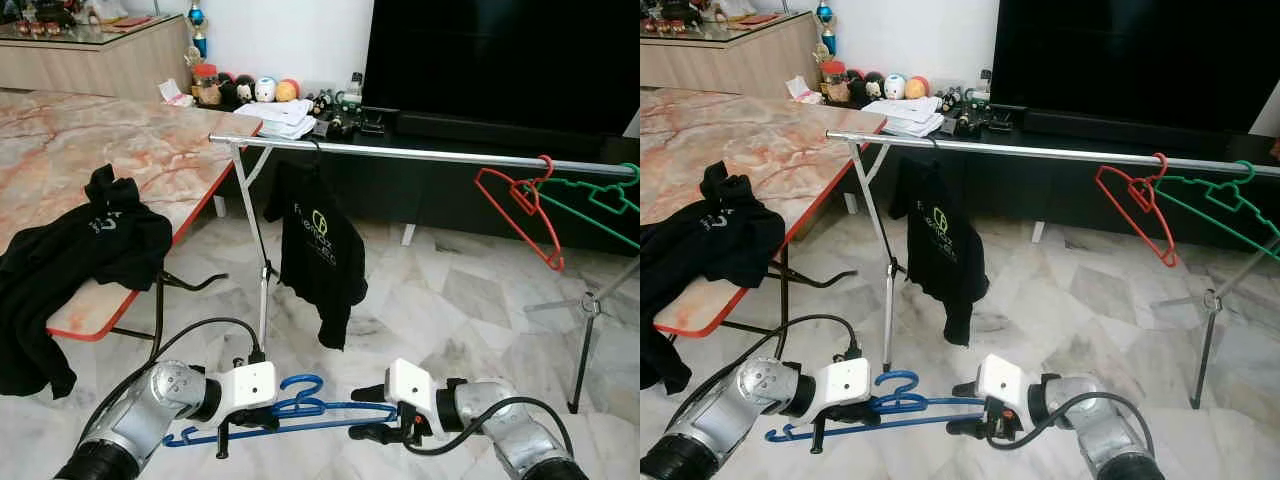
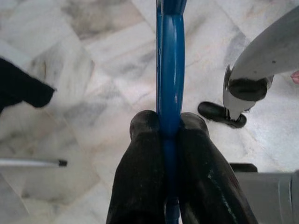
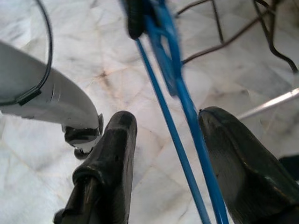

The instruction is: Hang hanger

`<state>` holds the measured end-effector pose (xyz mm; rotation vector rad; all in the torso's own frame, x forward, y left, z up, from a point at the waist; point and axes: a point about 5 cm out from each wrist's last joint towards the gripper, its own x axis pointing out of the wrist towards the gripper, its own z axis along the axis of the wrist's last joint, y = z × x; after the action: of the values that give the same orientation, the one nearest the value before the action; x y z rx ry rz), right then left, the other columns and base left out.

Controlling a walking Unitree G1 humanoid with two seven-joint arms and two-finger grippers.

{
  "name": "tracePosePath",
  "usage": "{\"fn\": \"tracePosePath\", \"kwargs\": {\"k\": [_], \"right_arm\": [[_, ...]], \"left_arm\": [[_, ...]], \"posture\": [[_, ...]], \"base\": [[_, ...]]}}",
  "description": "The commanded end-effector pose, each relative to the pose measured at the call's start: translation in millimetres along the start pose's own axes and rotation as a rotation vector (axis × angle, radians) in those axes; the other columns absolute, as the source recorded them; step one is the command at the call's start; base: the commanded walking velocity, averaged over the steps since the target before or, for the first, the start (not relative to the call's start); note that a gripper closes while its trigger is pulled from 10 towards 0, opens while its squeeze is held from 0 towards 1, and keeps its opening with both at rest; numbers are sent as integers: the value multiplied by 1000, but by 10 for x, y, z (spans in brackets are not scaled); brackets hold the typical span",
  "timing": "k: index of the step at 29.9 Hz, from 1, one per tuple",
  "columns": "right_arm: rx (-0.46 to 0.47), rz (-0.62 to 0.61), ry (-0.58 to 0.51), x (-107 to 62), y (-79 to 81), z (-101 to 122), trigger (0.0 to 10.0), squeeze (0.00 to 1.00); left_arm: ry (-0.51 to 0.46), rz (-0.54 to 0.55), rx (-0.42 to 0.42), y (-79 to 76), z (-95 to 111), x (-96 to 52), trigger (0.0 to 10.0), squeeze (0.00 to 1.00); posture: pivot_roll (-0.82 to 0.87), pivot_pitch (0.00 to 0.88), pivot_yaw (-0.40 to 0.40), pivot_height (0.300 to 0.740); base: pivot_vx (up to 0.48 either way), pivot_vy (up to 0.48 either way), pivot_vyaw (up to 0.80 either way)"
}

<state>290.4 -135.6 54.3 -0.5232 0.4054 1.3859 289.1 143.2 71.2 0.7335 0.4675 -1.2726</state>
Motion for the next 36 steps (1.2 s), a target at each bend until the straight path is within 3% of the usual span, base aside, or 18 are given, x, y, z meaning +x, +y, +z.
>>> {"fn": "tracePosePath", "kwargs": {"k": [1,7,19,20,21,36], "right_arm": [[-50,6,19,51,-28,41,10000,0],[-80,-15,-44,116,-74,142,10000,0],[-81,-22,-11,191,-65,89,10000,0],[-80,-17,-10,194,-62,87,4039,0],[-75,-10,-8,196,-57,82,0,0],[-66,12,16,160,-53,27,0,0]], "left_arm": [[-11,-14,45,39,131,0,10000,0],[-22,-25,67,50,230,22,10000,0],[-34,-34,97,58,343,34,10000,0],[-33,-35,99,56,344,33,10000,0],[-32,-34,101,56,345,32,10000,0],[-34,-32,132,59,378,23,10000,0]], "posture": [[101,0,-32,740],[105,4,-39,740],[120,17,-36,740],[121,17,-36,740],[121,17,-36,740],[119,25,-35,740]], "base": [[0,0,0],[0,0,0],[0,0,0],[0,0,0],[0,0,0],[0,0,0]]}}
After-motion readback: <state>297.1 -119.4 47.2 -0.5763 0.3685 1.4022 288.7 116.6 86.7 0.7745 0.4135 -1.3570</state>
